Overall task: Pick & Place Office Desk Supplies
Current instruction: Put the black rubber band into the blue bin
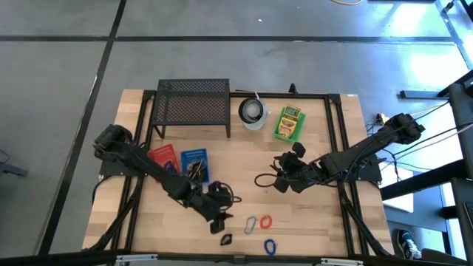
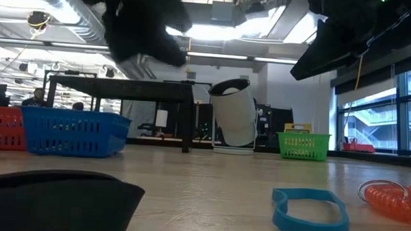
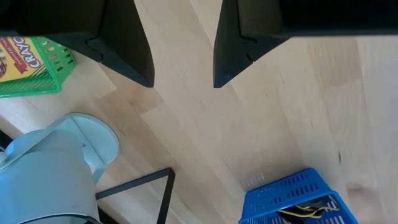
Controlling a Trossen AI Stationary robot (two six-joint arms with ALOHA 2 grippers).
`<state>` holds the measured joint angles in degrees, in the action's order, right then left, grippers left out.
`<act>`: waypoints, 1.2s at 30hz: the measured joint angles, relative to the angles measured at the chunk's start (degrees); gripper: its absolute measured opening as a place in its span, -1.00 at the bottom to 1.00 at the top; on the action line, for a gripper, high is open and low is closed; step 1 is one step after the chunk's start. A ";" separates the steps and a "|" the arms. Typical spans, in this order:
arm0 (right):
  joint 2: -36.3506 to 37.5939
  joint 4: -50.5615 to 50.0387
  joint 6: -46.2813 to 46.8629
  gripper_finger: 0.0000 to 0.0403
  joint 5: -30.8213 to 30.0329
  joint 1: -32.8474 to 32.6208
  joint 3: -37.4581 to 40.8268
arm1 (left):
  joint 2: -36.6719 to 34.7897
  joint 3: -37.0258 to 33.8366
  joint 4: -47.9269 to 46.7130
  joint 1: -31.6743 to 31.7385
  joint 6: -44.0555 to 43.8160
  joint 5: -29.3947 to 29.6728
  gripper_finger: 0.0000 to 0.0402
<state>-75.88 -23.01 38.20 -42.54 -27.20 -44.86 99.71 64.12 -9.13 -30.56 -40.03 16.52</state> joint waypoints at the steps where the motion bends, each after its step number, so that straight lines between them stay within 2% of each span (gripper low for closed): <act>1: 0.00 0.11 0.10 -0.17 -0.01 0.02 0.00 | 1.07 0.00 0.93 -0.10 -0.31 -1.46 -0.07; 6: 0.00 0.33 0.31 -0.17 -0.01 0.00 0.00 | 5.95 0.00 5.46 -0.52 0.78 -8.14 0.03; 13: 0.00 0.33 0.38 -0.17 -0.01 0.00 0.00 | 13.47 -0.02 16.56 -2.69 10.15 -15.13 0.06; 19: 0.00 0.43 0.39 -0.17 -0.05 0.01 0.00 | 16.74 -0.02 18.86 -4.57 9.94 -15.00 0.05; 27: 0.00 0.73 0.43 -0.17 -0.07 0.00 0.00 | 18.17 0.32 15.63 -6.74 14.54 -12.29 0.04; 31: 0.00 0.76 0.38 -0.18 -0.38 0.00 0.00 | 18.10 0.17 15.07 -8.22 20.22 -8.42 -0.10; 36: 0.00 0.75 0.36 -0.18 -0.73 0.00 0.00 | 18.09 0.07 16.61 -8.84 25.10 -8.06 -0.47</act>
<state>-75.88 -22.26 38.57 -43.27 -27.20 -44.86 117.80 64.18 7.48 -39.39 -14.93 8.46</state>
